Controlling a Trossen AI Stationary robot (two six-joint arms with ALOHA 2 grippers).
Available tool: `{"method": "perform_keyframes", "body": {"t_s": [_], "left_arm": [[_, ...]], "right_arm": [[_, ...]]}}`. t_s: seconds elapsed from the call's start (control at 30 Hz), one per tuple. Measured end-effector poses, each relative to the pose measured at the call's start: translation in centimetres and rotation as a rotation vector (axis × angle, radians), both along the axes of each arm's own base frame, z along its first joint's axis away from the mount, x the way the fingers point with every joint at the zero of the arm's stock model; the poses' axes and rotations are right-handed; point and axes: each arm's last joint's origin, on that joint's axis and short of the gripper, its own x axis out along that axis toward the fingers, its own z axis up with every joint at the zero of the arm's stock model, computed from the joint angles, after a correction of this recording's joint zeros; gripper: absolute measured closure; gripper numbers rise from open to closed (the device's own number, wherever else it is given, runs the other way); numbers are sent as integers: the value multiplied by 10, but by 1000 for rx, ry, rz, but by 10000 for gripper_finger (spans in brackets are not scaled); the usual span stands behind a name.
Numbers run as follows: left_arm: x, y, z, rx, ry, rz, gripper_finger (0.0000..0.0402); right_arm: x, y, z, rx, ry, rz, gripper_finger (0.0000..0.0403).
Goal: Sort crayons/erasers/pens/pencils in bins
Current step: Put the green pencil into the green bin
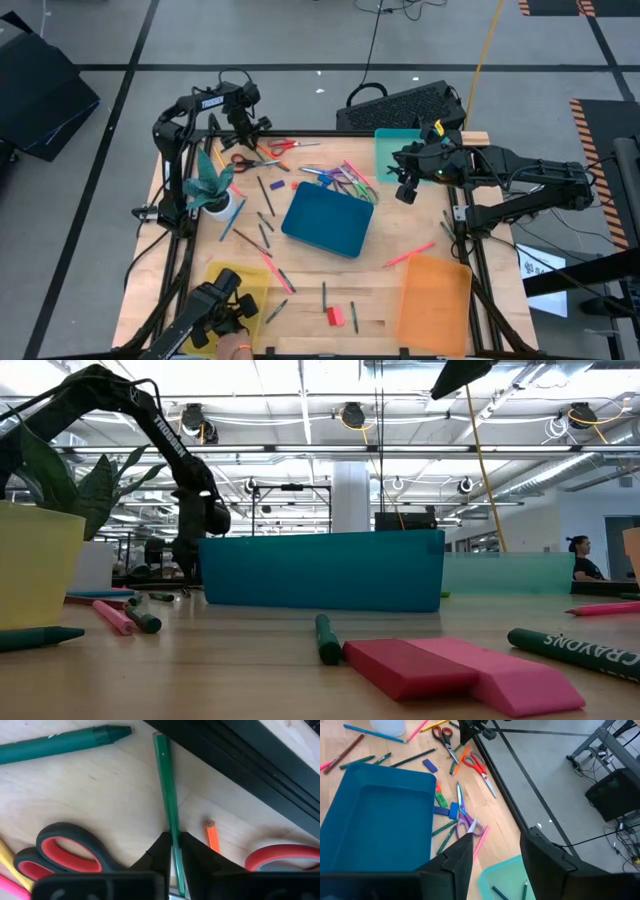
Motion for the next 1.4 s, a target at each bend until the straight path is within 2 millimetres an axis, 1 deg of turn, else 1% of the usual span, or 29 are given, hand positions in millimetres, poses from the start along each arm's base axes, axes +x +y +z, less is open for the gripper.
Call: {"method": "perform_keyframes", "body": {"t_s": [0.07,0.2,0.3,0.37,0.43,0.5,0.63,0.73,0.83,0.93,1.03,1.13,1.23,1.3,1.33,1.4], "left_arm": [[1,-1,0,6,15,-4,389],[4,-3,4,16,33,-9,387],[6,-8,13,30,51,-20,394],[8,-12,22,59,83,-16,397],[11,-16,37,98,82,-8,397],[13,-23,57,139,63,-2,400],[20,-40,95,240,28,-10,399],[23,-56,128,344,-8,-31,400],[29,-76,161,477,-65,-90,399],[37,-102,195,617,-162,-178,400],[46,-133,227,763,-268,-263,399],[53,-165,252,884,-356,-374,400],[59,-197,269,957,-435,-489,399],[59,-217,276,973,-457,-549,400],[59,-227,278,978,-456,-569,400],[54,-242,278,975,-390,-576,398]], "right_arm": [[0,0,2,-9,-1,8,248],[-1,0,3,-31,15,28,248],[-2,0,2,-43,46,41,248],[-3,0,0,-51,70,54,248],[-3,0,0,-60,84,64,248],[-3,0,0,-67,87,71,248],[-4,0,0,-73,101,78,248],[-4,0,-1,-65,99,71,248],[-4,0,-1,-32,74,45,245],[-2,2,0,43,20,51,234],[4,6,6,136,-92,83,218],[12,9,15,168,-228,112,203],[17,13,26,185,-357,143,193],[21,16,29,204,-411,149,190],[23,18,29,219,-421,149,189],[27,23,25,262,-412,125,189]]}}
